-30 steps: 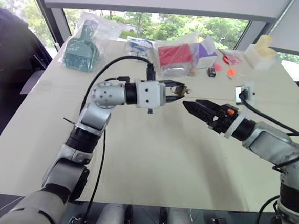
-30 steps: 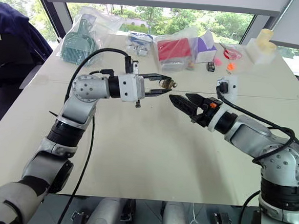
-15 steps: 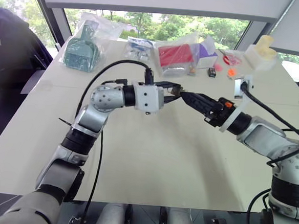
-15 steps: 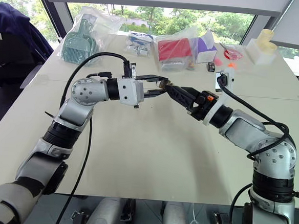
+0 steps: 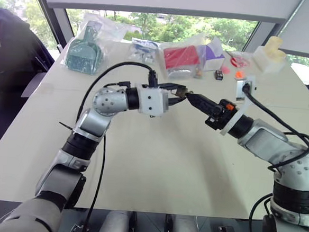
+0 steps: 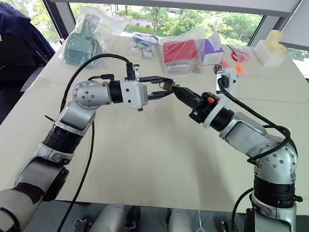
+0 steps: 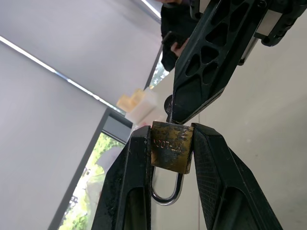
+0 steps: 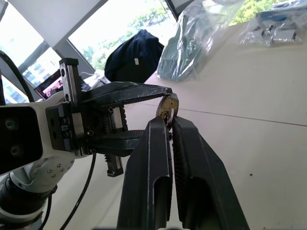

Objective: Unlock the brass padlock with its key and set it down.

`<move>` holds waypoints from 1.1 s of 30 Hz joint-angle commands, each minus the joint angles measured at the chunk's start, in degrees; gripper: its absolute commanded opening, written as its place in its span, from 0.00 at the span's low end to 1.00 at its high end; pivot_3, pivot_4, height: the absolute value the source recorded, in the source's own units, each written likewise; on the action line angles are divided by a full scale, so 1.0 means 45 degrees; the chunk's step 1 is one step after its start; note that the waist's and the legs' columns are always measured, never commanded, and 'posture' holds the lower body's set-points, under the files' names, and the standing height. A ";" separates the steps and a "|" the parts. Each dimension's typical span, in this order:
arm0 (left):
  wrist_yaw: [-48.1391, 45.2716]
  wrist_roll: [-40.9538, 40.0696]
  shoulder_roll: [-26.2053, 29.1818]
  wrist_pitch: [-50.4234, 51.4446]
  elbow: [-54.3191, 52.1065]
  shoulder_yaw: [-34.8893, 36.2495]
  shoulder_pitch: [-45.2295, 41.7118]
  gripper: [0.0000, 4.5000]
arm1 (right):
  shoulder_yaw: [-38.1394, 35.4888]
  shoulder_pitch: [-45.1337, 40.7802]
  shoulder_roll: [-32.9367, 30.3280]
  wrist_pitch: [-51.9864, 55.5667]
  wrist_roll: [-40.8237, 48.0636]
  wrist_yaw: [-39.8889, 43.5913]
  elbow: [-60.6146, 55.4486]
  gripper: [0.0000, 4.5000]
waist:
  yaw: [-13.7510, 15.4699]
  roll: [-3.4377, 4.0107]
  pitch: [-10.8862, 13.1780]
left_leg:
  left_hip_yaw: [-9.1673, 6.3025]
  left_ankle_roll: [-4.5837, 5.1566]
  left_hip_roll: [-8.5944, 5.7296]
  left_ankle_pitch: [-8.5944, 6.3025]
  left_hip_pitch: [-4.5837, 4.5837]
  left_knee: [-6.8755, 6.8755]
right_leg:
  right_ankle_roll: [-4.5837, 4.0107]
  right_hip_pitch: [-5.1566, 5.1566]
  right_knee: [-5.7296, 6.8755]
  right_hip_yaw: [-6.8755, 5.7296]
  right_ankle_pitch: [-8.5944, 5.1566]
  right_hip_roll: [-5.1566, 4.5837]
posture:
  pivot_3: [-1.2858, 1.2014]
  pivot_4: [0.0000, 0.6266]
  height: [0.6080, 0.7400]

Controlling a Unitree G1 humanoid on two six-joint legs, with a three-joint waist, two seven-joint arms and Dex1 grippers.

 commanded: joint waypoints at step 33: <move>0.2460 0.1698 0.0596 -0.2873 0.0800 -0.0430 -0.0711 0.15 | 0.0214 0.0538 0.0379 -0.2351 0.1751 -0.3309 -0.0938 0.67 | -0.0013 0.0004 -0.0001 | 0.0013 -0.0004 0.0004 0.0002 0.0004 -0.0011 | 0.0002 -0.0002 -0.0004 0.0003 0.0001 0.0001 | 0.52 0.24 1.00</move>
